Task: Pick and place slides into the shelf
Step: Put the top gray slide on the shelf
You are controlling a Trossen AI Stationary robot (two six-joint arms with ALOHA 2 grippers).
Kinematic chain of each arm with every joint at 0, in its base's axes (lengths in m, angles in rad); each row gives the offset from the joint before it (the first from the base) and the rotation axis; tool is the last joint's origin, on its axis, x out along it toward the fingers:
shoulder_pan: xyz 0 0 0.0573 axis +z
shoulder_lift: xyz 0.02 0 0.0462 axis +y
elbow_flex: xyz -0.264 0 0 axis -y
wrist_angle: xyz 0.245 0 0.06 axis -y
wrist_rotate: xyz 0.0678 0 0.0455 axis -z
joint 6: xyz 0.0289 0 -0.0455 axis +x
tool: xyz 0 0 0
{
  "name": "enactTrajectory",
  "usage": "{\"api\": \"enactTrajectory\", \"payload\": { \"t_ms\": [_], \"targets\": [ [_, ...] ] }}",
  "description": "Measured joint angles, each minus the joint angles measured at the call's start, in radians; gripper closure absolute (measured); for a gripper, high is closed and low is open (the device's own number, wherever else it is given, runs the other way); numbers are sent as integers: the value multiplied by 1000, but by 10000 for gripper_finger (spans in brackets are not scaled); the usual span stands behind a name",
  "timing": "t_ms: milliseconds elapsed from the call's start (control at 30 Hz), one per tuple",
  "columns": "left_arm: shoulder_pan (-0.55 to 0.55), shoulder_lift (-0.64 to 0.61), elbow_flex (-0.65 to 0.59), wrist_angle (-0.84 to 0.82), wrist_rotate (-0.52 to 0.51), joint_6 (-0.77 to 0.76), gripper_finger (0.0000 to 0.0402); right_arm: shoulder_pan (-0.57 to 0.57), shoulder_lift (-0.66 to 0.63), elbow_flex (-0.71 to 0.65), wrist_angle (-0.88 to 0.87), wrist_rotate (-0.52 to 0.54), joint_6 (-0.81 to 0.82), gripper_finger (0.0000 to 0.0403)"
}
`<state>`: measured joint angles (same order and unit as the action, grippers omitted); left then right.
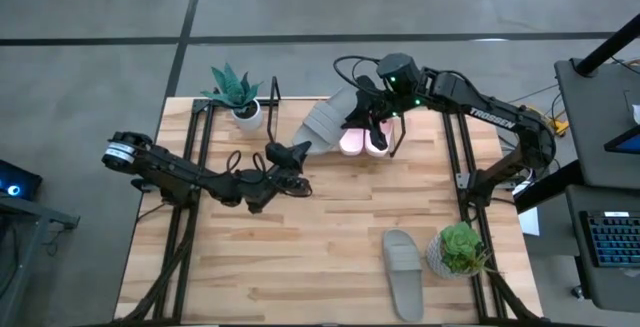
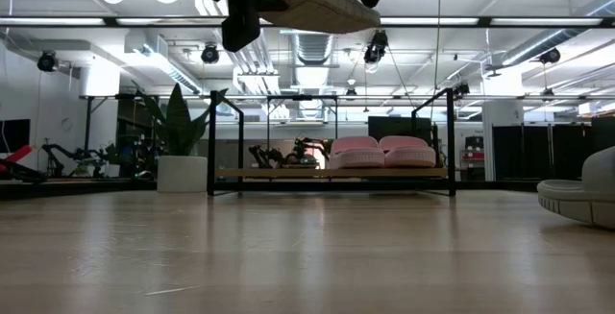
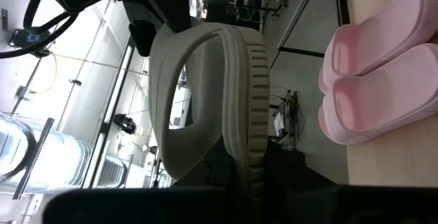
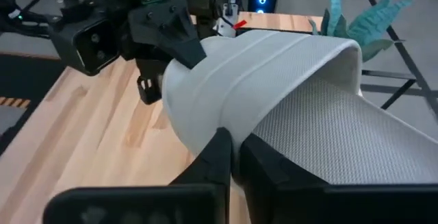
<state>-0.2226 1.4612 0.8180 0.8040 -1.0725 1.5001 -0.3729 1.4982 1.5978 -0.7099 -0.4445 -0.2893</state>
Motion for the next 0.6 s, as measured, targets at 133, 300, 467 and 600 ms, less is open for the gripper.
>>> {"api": "enactTrajectory", "payload": {
  "t_ms": [133, 300, 467, 600],
  "targets": [
    [1, -2, -1, 0, 1, -62, 367, -1, 0, 0, 4, 51, -31, 392],
    [-6, -55, -35, 0, -13, -114, 317, -25, 0, 0, -21, 41, -70, 393],
    [-41, -160, -105, -5, -38, -206, 261, -49, 1, -3, -76, 20, -171, 394],
    [-87, -248, -155, -52, 2, -314, 232, -75, 2, -10, -65, -75, -235, 394]
  ]
}}
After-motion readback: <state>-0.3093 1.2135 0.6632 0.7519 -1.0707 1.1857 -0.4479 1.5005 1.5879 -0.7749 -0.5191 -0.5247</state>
